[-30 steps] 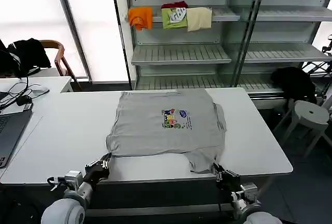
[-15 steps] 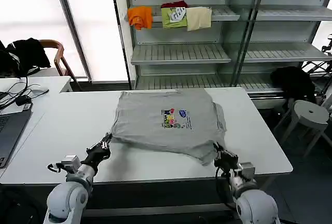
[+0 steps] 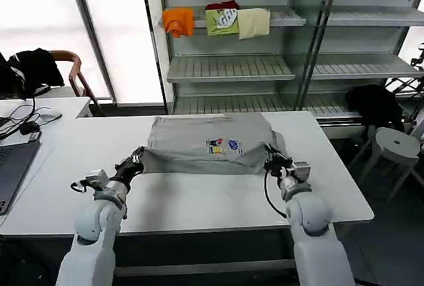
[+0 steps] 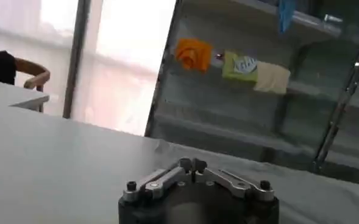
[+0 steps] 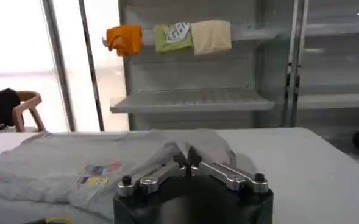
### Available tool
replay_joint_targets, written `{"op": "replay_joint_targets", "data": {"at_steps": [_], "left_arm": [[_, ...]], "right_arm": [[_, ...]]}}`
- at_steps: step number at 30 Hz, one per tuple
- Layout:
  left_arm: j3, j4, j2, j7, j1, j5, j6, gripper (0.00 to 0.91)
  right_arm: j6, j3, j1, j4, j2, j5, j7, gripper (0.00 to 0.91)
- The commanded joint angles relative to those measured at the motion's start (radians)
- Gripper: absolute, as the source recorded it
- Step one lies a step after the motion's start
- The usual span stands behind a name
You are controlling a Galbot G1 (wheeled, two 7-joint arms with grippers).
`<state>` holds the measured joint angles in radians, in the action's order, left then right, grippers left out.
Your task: Fold and organize the clothes.
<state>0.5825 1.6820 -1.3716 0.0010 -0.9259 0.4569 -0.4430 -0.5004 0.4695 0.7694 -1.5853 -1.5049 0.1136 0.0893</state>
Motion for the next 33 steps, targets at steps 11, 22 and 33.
{"op": "replay_joint_targets", "data": {"at_steps": [11, 22, 33], "left_arm": [[-0.008, -0.144, 0.003, 0.038, 0.08, -0.058, 0.02, 0.907], [-0.012, -0.081, 0.007, 0.044, 0.08, -0.059, 0.014, 0.907], [-0.007, -0.028, 0.03, 0.058, -0.034, -0.125, -0.02, 0.907]], "right_arm": [[0.06, 0.002, -0.173, 0.284, -0.059, -0.108, 0.011, 0.907], [0.102, 0.021, -0.215, 0.292, -0.053, -0.084, -0.013, 0.907], [0.004, 0.052, -0.026, 0.066, 0.057, -0.024, 0.024, 0.907]]}}
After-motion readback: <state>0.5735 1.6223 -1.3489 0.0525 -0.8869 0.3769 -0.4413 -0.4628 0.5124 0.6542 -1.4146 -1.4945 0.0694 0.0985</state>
